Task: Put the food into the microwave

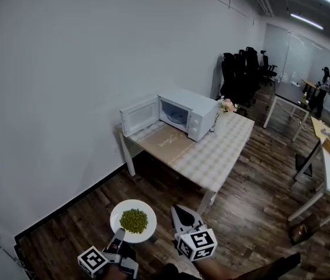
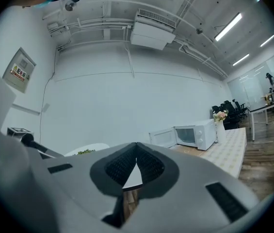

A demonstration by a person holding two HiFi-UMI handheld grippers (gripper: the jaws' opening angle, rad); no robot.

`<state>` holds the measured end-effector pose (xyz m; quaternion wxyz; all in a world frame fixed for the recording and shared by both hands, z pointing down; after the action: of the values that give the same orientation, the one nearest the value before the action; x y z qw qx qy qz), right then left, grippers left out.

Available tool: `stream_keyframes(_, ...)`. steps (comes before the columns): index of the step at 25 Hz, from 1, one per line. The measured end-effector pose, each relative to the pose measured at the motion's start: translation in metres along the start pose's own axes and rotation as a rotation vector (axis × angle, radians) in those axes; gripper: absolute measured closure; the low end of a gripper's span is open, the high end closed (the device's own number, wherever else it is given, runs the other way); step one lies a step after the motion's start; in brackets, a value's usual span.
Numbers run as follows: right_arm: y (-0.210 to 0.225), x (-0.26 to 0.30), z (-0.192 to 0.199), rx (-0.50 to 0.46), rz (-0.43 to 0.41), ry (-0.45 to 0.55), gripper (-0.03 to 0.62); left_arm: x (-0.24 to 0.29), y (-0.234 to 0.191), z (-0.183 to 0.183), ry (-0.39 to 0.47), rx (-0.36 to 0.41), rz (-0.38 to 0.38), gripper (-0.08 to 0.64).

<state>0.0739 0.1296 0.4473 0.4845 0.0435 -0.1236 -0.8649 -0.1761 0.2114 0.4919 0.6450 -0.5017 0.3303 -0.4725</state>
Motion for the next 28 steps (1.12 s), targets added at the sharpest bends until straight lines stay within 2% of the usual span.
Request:
stream_keyframes(4, 0.026, 0.017, -0.008, 0.011, -0.016, 0.007, 0.584, 0.032, 0.003, 0.003, -0.009, 0.018, -0.024, 0.537)
stream_keyframes(15, 0.101, 0.043, -0.025, -0.001, -0.017, 0.017, 0.584, 0.112, 0.009, 0.016, 0.008, 0.015, -0.011, 0.537)
stream_keyframes(24, 0.114, 0.074, -0.031, 0.013, -0.016, 0.034, 0.584, 0.146, 0.003, 0.003, 0.000, -0.002, -0.042, 0.537)
stream_keyframes(28, 0.119, 0.103, -0.030, -0.006, 0.020, 0.022, 0.584, 0.176, -0.007, -0.015, -0.033, -0.024, -0.034, 0.537)
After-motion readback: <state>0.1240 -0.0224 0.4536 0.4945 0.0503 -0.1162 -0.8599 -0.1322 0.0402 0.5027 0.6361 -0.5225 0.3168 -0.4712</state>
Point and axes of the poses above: the fingertips, and each gripper's own axes: x forward along the fingers, y to its right, z out of its underside, the point moved 8 cm from there along -x, backward along the fingers, and after that the axes turned 5 degrees about x, right-handed, at the moved point
